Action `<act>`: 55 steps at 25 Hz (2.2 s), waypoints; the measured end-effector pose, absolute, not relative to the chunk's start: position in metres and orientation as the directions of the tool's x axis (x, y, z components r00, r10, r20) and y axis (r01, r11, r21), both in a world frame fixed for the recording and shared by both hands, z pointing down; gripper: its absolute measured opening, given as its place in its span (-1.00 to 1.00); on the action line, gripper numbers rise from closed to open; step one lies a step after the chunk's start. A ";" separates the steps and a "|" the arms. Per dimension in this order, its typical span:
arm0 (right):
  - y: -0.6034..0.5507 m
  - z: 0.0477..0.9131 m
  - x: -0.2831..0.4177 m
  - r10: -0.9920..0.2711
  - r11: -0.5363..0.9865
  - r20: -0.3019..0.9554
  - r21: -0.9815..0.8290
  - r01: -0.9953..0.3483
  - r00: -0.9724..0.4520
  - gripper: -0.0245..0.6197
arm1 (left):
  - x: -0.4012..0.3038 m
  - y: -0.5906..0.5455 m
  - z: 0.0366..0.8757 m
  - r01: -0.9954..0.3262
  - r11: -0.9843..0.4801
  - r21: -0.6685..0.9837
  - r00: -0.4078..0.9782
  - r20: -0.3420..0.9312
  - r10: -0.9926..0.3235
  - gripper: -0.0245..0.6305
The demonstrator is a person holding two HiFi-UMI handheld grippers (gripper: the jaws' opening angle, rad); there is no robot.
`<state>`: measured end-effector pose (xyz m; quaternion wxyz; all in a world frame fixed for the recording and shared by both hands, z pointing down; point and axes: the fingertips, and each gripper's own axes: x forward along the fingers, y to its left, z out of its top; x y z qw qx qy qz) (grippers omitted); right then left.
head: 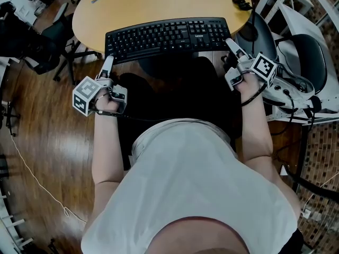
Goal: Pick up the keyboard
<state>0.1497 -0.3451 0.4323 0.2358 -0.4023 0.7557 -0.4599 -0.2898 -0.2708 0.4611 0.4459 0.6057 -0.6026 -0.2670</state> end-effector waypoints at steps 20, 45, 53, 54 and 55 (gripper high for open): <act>-0.372 0.295 0.163 -0.795 0.499 -0.250 -0.788 -0.361 -0.553 -0.60 | -0.278 -0.303 0.345 -0.503 -0.071 0.861 0.116 -0.015 -0.993 0.45; -0.352 0.190 0.156 -0.666 0.719 -0.491 -0.625 -0.306 -0.561 -0.60 | -0.281 -0.288 0.234 -0.551 -0.304 0.777 0.055 -0.329 -0.943 0.46; -0.352 0.189 0.155 -0.659 0.725 -0.501 -0.623 -0.296 -0.561 -0.60 | -0.281 -0.286 0.232 -0.553 -0.308 0.774 0.050 -0.338 -0.940 0.46; -0.352 0.190 0.155 -0.659 0.725 -0.501 -0.622 -0.296 -0.561 -0.60 | -0.281 -0.286 0.232 -0.553 -0.308 0.774 0.050 -0.339 -0.940 0.46; -0.352 0.190 0.155 -0.658 0.725 -0.501 -0.621 -0.297 -0.562 -0.60 | -0.281 -0.286 0.232 -0.554 -0.309 0.773 0.049 -0.340 -0.939 0.46</act>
